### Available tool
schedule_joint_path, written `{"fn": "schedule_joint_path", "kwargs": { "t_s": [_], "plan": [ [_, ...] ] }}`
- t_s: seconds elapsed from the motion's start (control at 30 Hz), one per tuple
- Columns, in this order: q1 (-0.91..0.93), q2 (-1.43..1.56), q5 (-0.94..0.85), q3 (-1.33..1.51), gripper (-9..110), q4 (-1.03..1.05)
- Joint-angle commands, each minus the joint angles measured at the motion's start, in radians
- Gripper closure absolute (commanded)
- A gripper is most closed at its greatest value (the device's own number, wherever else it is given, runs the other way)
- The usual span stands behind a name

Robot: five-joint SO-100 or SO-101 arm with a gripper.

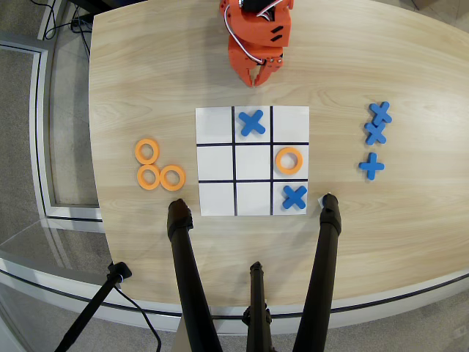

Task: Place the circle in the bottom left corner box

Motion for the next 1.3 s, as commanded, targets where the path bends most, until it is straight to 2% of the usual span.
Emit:
{"fn": "schedule_joint_path", "kwargs": {
  "t_s": [0.0,0.33,0.47,0.57,0.83,0.87,0.93,1.27],
  "plan": [
    [0.04,-0.041,-0.025,-0.015,98,-0.009],
    [0.052,-0.055,-0.029,-0.029,98,-0.003],
    [0.104,-0.153,-0.034,-0.126,95,-0.028],
    [0.176,-0.291,-0.049,-0.253,89,-0.067],
    [0.328,-0.839,-0.051,-0.669,88,-0.264],
    [0.341,-0.916,-0.049,-0.718,86,-0.29],
    [0.36,-1.057,-0.048,-0.807,79,-0.348],
    [0.385,-1.569,0.018,-1.129,77,-0.543]
  ]
}}
